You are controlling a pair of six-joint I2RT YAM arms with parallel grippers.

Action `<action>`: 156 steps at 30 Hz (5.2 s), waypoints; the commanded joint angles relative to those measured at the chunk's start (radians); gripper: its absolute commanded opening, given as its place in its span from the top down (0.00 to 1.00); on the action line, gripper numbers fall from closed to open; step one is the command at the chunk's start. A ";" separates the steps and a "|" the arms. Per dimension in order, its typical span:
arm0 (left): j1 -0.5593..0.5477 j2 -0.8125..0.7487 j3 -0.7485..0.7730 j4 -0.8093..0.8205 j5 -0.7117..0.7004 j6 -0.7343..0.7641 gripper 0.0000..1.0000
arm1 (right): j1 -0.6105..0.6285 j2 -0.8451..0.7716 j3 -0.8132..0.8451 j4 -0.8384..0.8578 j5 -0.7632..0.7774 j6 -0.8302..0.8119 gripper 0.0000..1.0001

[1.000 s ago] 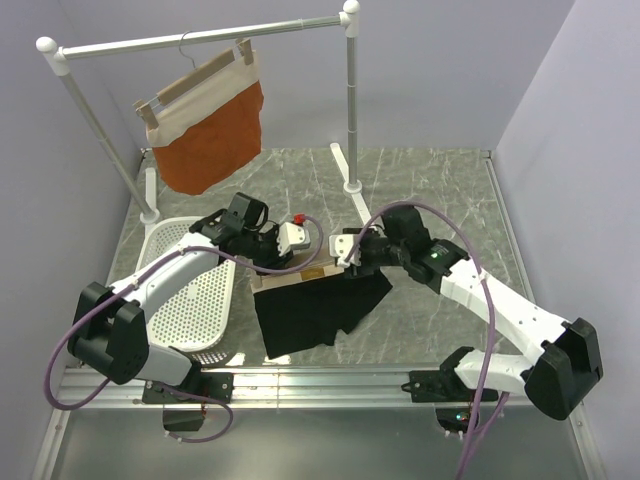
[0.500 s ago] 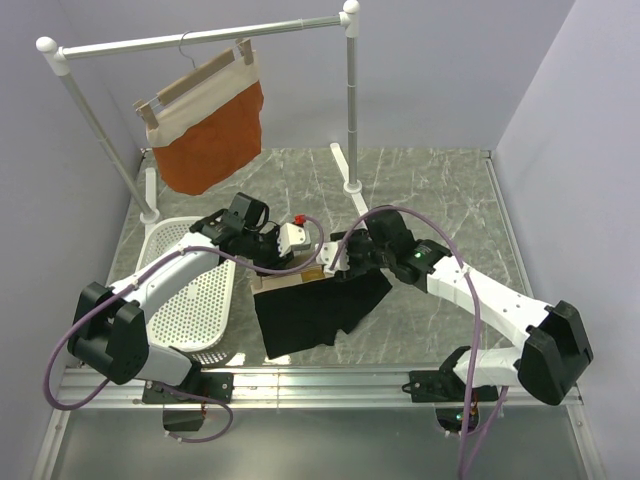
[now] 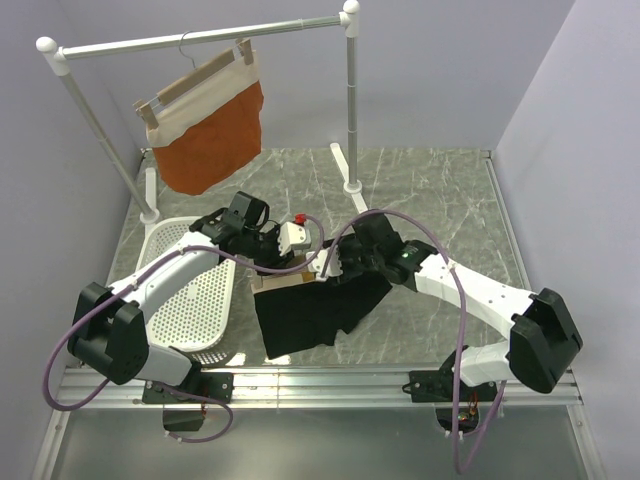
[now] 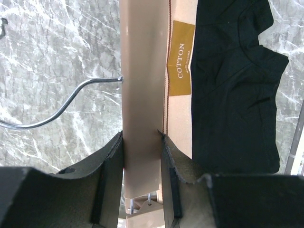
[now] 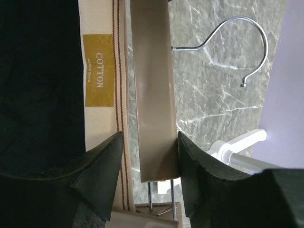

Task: Clip the underwear to the hanger

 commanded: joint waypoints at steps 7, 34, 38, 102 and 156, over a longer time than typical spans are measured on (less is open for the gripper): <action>-0.006 -0.033 0.052 0.010 0.043 -0.025 1.00 | 0.028 0.072 0.078 0.009 0.103 -0.010 0.83; 0.295 -0.119 0.236 0.036 0.322 -0.608 0.30 | -0.008 -0.201 -0.116 0.282 0.086 0.042 1.00; 0.370 -0.151 0.235 0.054 0.434 -0.745 0.30 | -0.019 -0.247 -0.135 0.333 0.077 0.050 1.00; 0.293 -0.222 0.451 -0.199 0.436 -0.376 0.41 | -0.036 -0.356 -0.110 0.475 -0.089 -0.144 1.00; 0.356 -0.001 0.785 -0.268 0.009 -0.750 1.00 | -0.062 -0.402 -0.032 0.422 0.175 0.075 0.00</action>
